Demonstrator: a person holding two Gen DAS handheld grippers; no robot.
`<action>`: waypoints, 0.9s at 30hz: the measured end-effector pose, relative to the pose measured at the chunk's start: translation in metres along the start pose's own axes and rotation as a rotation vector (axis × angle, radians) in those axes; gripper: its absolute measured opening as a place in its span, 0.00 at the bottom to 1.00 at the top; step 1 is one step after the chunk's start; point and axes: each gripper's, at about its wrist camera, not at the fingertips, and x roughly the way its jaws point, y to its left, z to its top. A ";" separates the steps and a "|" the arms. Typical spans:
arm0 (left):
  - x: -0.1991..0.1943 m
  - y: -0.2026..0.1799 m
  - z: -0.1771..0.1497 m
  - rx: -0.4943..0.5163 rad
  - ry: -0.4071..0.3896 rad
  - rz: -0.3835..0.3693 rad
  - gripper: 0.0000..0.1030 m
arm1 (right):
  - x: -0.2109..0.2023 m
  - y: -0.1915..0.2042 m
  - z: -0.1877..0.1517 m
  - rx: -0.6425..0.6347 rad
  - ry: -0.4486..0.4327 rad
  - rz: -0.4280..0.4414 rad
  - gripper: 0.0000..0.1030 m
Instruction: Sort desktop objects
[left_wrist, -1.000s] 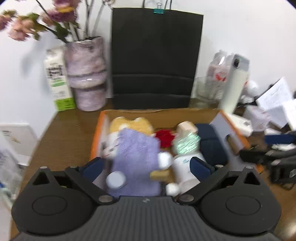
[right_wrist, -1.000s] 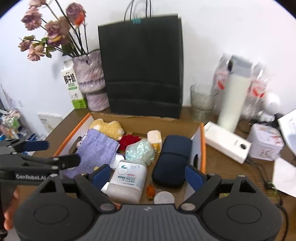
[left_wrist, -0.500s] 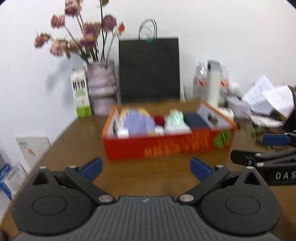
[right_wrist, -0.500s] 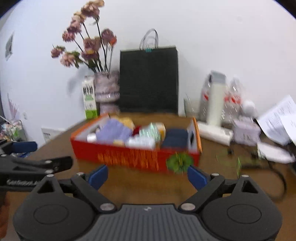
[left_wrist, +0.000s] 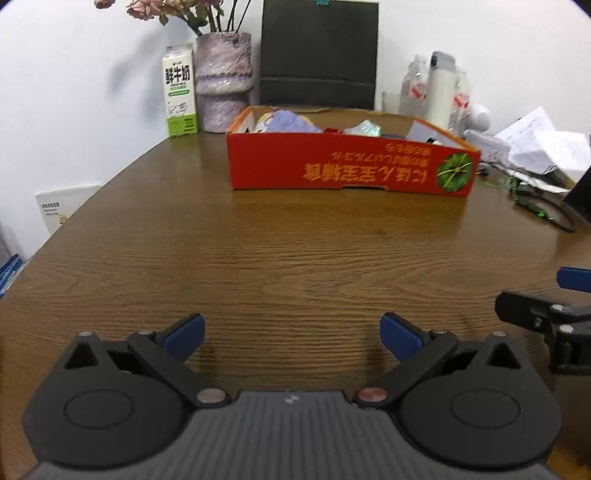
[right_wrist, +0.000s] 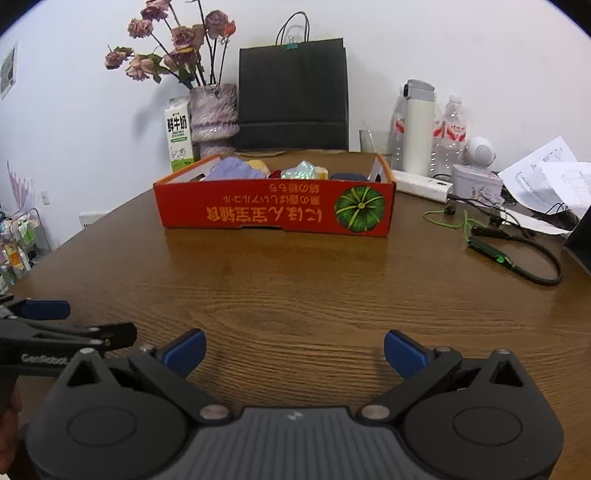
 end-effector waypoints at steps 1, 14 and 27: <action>0.002 0.002 0.001 -0.006 0.004 0.002 1.00 | 0.004 0.000 0.000 0.003 0.012 -0.002 1.00; 0.025 -0.004 0.012 -0.021 0.017 0.024 1.00 | 0.046 -0.002 0.014 -0.004 0.085 -0.066 1.00; 0.032 -0.006 0.017 -0.006 0.019 0.007 1.00 | 0.050 0.000 0.017 -0.010 0.088 -0.063 1.00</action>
